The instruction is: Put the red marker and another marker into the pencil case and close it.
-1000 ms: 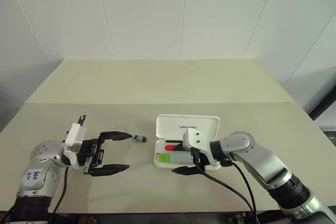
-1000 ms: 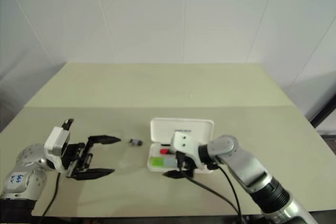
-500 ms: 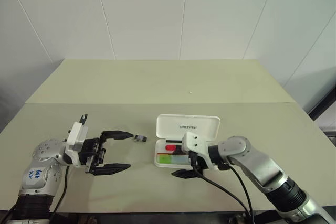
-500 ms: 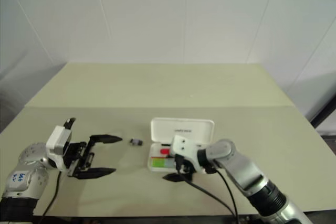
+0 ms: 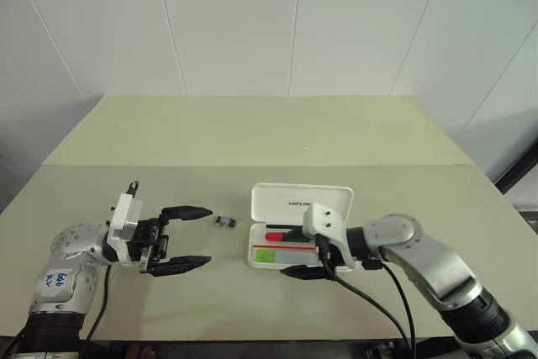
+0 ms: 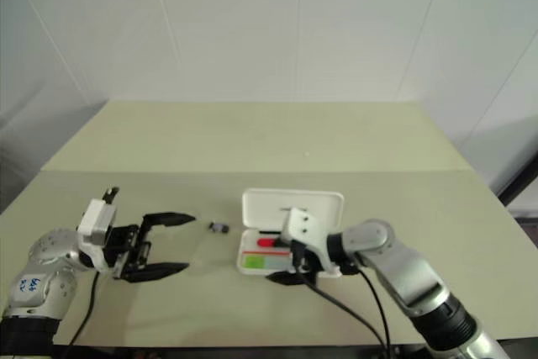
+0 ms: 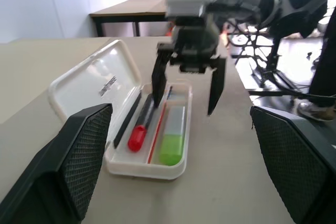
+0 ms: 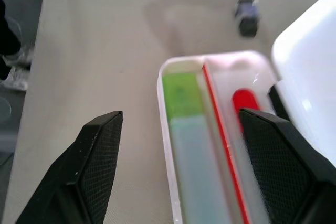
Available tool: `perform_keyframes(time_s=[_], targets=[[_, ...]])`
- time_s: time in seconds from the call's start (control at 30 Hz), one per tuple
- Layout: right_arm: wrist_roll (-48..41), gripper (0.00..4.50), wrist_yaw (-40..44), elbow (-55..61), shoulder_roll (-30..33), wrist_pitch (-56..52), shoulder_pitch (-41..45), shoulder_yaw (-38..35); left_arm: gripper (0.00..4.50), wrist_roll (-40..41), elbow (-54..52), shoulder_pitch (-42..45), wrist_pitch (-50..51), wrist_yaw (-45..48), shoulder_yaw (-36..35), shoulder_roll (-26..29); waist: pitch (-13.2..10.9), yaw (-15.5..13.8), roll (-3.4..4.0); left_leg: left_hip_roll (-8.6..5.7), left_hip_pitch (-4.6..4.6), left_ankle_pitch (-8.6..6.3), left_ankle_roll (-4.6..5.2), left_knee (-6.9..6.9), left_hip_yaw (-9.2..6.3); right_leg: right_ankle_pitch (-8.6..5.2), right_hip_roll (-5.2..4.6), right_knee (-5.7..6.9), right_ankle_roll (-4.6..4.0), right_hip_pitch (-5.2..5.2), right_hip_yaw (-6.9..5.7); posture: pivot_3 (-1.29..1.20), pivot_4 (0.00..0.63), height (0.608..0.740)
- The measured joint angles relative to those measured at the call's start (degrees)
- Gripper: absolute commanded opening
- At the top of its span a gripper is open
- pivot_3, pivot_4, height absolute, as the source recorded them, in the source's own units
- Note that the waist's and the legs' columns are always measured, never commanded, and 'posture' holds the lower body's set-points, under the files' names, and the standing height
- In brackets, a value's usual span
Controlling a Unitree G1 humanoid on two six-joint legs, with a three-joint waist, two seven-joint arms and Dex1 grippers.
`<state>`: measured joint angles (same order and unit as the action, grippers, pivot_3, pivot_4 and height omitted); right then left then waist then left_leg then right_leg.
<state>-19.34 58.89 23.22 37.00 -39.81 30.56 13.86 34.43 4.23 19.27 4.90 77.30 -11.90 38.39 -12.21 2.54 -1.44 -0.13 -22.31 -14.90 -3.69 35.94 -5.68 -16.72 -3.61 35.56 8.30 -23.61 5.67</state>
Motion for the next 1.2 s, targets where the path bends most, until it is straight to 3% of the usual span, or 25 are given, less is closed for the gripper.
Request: perform_keyframes(time_s=[0.3,0.53,0.9,1.1,1.2], targets=[[-6.78,4.48,3.41,1.45,3.67,3.44,-4.63,-8.69,4.50,-9.03,-1.96,-1.19,3.69,-21.38,0.83,-3.74,0.00,-0.87,-0.01,-0.01,0.01,0.00,0.00,0.05,0.01,0.02,0.00,0.01,0.04,0.03,0.00,0.00,0.150,0.740],[-6.86,4.48,2.68,0.60,4.53,5.28,-5.27,-10.59,4.50,-14.74,-3.39,-1.75,8.47,-31.79,2.55,-4.36,0.00,-0.93,-0.02,-0.03,0.00,0.00,0.00,0.05,0.02,0.03,-0.01,-0.01,0.04,0.04,0.00,0.00,0.150,0.740],[-6.99,4.48,1.50,-0.20,5.15,6.35,-6.98,-12.36,4.50,-21.20,8.53,5.50,3.90,-32.19,9.73,-7.63,0.00,-1.04,-0.02,-0.06,0.00,0.00,0.00,0.08,0.02,0.05,-0.01,-0.03,0.06,0.08,0.00,0.00,0.150,0.740],[-7.15,4.48,1.00,-0.05,6.40,6.37,-8.57,-14.31,4.50,-21.32,18.56,10.75,-3.83,-22.45,11.27,-6.12,0.00,-0.95,-0.02,-0.06,0.02,0.01,-0.01,0.10,0.02,0.05,0.02,0.01,0.06,0.07,0.00,0.00,0.150,0.740],[-7.14,4.48,0.63,-0.07,6.61,6.63,-8.54,-14.37,4.50,-21.65,28.11,17.60,-8.85,-14.41,12.71,-4.58,0.00,-0.98,-0.03,-0.07,0.01,0.04,-0.01,0.13,0.03,0.09,0.03,0.02,0.06,0.08,-0.01,0.00,0.150,0.740]])
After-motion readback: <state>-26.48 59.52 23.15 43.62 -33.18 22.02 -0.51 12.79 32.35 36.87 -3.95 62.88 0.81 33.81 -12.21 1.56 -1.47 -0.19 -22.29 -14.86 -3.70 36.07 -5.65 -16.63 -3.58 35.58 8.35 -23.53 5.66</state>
